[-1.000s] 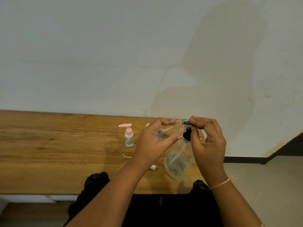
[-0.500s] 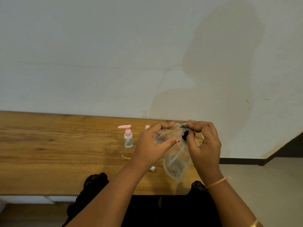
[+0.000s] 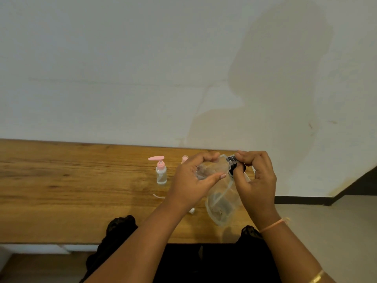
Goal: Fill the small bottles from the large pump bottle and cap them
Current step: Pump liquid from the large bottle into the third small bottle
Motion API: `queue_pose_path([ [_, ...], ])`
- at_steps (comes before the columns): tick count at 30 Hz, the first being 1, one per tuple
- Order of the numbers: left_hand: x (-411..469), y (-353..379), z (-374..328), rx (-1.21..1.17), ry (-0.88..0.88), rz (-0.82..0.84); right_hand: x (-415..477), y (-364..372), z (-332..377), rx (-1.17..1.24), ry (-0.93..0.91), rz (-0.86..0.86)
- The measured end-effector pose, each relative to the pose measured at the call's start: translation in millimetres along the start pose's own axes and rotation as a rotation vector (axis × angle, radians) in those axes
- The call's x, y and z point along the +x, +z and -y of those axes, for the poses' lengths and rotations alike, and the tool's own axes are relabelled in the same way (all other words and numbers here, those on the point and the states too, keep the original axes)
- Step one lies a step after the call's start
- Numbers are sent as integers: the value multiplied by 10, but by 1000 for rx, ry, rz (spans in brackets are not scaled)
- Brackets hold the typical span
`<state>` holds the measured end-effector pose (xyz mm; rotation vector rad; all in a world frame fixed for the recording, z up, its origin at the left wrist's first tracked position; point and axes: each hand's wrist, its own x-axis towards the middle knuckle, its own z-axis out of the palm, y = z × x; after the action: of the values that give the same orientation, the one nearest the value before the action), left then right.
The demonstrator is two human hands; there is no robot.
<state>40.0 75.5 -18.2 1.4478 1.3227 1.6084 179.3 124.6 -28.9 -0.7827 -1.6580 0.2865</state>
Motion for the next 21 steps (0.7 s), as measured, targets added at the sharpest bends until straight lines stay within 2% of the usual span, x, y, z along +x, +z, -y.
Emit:
queue_pose_path([
  [10, 4, -11, -2, 15, 64, -29, 39, -13, 124, 80, 21, -26],
  [21, 7, 10, 2, 13, -30, -12, 2, -6, 10, 57, 17, -16],
])
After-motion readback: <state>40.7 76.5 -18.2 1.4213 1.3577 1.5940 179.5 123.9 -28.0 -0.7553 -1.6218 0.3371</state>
